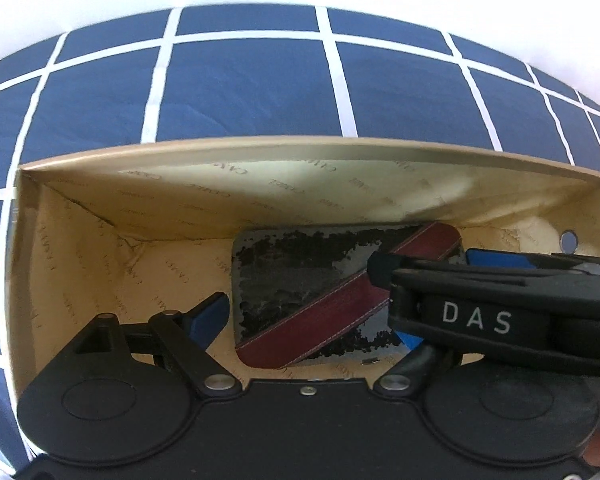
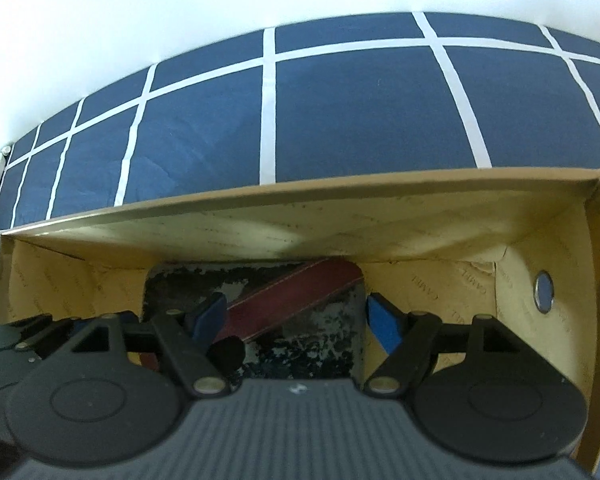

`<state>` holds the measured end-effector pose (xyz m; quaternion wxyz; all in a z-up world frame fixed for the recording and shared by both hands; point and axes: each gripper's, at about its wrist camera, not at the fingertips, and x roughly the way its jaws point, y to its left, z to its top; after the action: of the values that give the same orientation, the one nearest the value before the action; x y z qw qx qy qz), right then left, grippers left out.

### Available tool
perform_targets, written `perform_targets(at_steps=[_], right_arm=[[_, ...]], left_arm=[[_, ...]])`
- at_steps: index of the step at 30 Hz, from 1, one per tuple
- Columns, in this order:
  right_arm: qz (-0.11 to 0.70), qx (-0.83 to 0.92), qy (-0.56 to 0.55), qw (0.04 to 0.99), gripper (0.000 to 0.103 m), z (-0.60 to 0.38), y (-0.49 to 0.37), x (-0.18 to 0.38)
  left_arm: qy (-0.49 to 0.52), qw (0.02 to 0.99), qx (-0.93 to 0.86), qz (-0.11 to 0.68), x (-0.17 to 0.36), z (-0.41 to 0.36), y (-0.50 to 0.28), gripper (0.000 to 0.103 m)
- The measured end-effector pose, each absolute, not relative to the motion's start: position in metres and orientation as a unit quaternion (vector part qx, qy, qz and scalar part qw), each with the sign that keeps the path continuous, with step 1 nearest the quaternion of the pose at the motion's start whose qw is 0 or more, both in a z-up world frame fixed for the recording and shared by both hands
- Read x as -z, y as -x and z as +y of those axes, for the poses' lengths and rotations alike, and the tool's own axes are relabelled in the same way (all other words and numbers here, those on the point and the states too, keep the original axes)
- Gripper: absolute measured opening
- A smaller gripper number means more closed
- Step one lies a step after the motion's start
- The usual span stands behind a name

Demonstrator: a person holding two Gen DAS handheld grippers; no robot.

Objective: Organize objects
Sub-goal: 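Lower the phone case into the shoebox and open the right gripper, then raise the right gripper out of the shoebox toward the white remotes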

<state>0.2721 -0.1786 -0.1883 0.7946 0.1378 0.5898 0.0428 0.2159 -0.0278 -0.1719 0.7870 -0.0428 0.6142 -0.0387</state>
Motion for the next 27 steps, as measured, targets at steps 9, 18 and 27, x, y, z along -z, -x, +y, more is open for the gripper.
perform_targets(at_steps=[9, 18, 27], right_arm=[[0.571, -0.043, -0.141, 0.808, 0.079, -0.179, -0.255, 0.162], [0.55, -0.052, -0.14, 0.822, 0.089, -0.18, -0.228, 0.13], [0.528, -0.05, -0.134, 0.837, 0.095, -0.181, -0.178, 0.096]], left_arm=[[0.041, 0.797, 0.021, 0.603, 0.144, -0.027, -0.198, 0.088], [0.042, 0.808, 0.008, 0.587, 0.111, -0.028, -0.162, 0.092], [0.042, 0.823, -0.003, 0.566, 0.075, -0.032, -0.12, 0.1]])
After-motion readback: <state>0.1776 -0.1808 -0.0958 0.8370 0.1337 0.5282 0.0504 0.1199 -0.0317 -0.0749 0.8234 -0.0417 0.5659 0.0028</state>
